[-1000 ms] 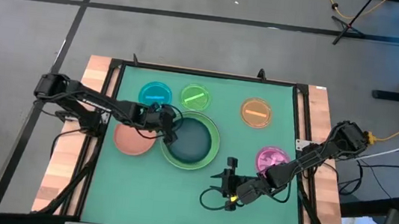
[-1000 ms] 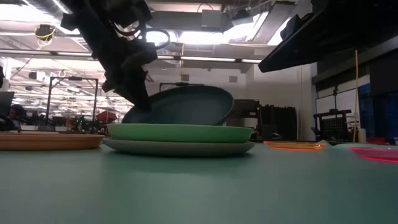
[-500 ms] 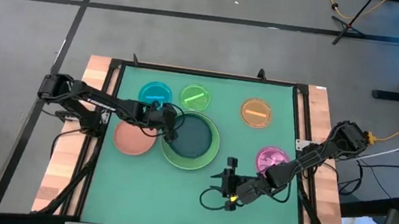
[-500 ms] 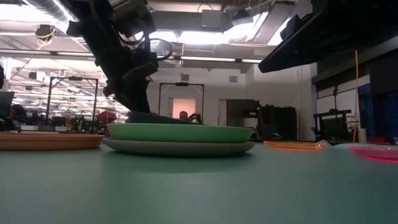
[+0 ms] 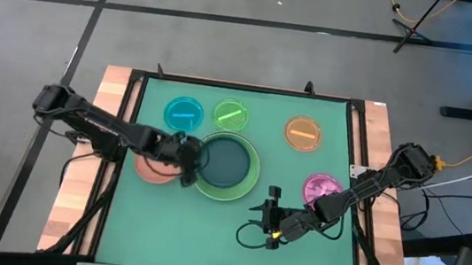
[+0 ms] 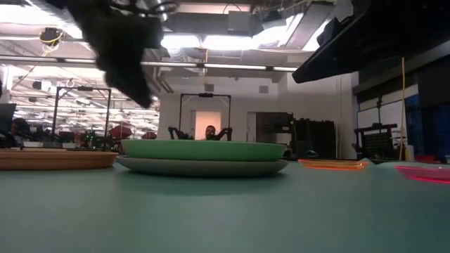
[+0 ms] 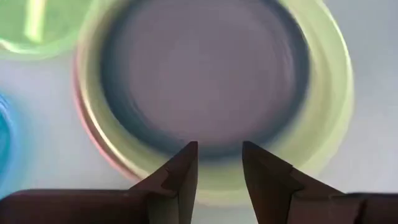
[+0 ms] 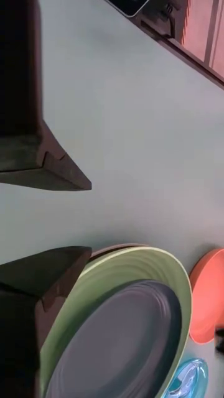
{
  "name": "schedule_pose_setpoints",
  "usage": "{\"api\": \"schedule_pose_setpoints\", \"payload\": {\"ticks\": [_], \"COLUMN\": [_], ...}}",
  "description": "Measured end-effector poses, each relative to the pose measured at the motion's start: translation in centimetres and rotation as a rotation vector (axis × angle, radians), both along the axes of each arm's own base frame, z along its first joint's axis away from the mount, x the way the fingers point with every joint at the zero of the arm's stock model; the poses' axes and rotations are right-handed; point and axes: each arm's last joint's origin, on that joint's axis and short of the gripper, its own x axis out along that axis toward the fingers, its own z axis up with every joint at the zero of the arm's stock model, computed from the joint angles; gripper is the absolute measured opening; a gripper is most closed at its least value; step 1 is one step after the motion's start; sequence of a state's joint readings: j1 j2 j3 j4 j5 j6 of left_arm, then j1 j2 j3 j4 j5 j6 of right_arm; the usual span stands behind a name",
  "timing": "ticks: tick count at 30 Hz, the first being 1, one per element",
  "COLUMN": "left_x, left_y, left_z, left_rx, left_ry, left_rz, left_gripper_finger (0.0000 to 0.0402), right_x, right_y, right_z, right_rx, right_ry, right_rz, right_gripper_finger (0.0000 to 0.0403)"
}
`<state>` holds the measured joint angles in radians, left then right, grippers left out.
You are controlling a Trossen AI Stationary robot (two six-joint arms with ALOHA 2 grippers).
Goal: Stack plastic plates
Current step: Stack the orange plate on top of the dark green plate
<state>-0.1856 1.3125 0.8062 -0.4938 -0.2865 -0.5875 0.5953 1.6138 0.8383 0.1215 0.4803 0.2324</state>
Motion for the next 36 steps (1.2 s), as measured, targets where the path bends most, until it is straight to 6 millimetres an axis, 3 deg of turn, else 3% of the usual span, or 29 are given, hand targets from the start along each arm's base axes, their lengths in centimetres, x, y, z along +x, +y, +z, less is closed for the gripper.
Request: {"api": "schedule_pose_setpoints", "payload": {"ticks": [7,14,22,28,36], "left_x": [-1.5,-3.2,-5.2,-6.2,-6.9], "left_y": [-4.3,-6.1,-6.0,-5.4,-5.0], "left_z": [-0.6,-1.6,-4.2,-6.0,-7.1], "left_rx": [-0.025,0.054,0.041,0.027,0.032], "left_ry": [0.075,0.125,0.206,0.243,0.251], "left_rz": [-0.136,-0.203,-0.132,-0.087,-0.086], "left_gripper_finger": [0.0119,0.0119,0.0119,0.0119,0.0119], "right_x": [0.0,0.0,0.0,0.4,0.6], "right_y": [0.0,0.0,0.0,0.2,0.4], "right_z": [0.0,0.0,0.0,-1.3,-1.8], "right_rx": [0.005,0.009,0.008,-0.009,-0.02], "right_ry": [-0.002,-0.004,-0.004,0.022,0.016], "right_rz": [-0.001,-0.002,-0.003,-0.003,-0.007], "right_gripper_finger": [0.0147,0.0147,0.0147,0.0147,0.0147]}}
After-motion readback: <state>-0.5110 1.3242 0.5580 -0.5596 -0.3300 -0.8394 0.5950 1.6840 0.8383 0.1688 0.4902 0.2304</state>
